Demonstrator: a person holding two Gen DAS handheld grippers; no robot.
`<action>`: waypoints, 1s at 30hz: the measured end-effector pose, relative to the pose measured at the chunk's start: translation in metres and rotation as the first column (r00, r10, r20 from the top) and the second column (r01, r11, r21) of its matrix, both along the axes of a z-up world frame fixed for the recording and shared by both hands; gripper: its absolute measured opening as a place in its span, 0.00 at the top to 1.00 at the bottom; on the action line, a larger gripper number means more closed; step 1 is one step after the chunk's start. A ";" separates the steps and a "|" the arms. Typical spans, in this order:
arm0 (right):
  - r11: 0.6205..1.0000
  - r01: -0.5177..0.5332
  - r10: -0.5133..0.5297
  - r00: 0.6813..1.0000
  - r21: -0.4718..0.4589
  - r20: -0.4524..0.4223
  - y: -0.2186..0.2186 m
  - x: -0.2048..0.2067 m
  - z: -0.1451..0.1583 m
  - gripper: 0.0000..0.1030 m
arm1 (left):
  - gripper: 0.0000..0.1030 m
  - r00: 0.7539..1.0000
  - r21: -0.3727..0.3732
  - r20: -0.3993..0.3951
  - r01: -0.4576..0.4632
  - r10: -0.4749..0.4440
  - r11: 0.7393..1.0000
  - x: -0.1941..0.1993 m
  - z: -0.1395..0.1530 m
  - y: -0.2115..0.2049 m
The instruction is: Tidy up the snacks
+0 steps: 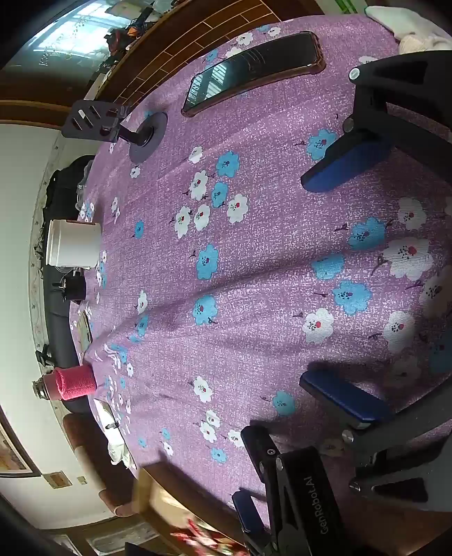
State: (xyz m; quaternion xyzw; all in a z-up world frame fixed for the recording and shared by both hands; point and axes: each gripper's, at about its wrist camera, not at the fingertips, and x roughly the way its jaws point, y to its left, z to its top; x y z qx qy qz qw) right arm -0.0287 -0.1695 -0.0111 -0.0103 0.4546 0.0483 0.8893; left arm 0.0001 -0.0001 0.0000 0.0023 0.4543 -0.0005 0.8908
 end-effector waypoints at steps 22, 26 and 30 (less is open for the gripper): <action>1.000 0.000 0.000 1.000 -0.006 0.003 0.001 0.000 0.001 0.01 | 0.00 1.000 0.000 0.002 0.000 0.000 1.000 0.000 -0.002 -0.001; 1.000 0.000 0.000 1.000 -0.006 0.003 0.001 0.000 0.001 0.01 | 0.00 1.000 0.001 0.003 0.000 0.000 1.000 0.000 -0.001 -0.002; 1.000 0.000 0.000 1.000 -0.006 0.003 0.000 -0.001 0.000 0.01 | 0.00 1.000 0.001 0.002 0.000 0.000 1.000 0.000 -0.001 -0.004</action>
